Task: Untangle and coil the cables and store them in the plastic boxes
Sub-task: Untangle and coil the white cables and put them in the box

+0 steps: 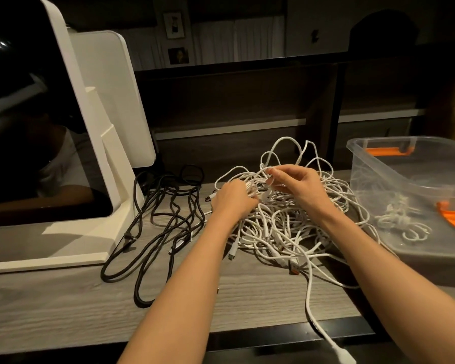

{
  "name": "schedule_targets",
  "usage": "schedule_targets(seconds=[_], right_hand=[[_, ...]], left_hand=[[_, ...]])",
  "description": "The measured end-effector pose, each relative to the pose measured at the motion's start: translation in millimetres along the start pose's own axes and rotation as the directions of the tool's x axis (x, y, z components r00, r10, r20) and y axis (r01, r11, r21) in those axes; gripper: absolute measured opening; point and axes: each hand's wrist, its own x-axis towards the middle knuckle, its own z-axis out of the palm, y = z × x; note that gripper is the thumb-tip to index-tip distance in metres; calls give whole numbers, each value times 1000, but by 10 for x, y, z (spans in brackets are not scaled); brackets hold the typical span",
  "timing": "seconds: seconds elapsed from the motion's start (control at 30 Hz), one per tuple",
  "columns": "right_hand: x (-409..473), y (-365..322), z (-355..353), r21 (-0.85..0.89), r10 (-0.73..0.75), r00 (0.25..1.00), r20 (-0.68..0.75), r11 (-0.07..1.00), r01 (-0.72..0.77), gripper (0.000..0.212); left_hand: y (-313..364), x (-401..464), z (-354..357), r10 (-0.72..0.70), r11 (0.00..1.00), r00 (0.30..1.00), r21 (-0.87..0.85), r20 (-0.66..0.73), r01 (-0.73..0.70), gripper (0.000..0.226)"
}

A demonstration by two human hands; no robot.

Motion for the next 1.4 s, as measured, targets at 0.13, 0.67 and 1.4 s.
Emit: schedule_targets(seconds=[0.13,0.67,1.4], right_hand=[[-12,11,6,-107,47,991,125,994,-34,18],[40,160,49,-918,-212,945,248,260,299,28],[52,168,-87,-804,-409,869,279,395,444,12]], left_hand=[[6,-48,32,-12,996,1000,-90,-3,11,32],[81,-168,12,47,997,984,-49,-173,-56,34],[13,-57,-77,-237,522,949,-797,207,304,41]])
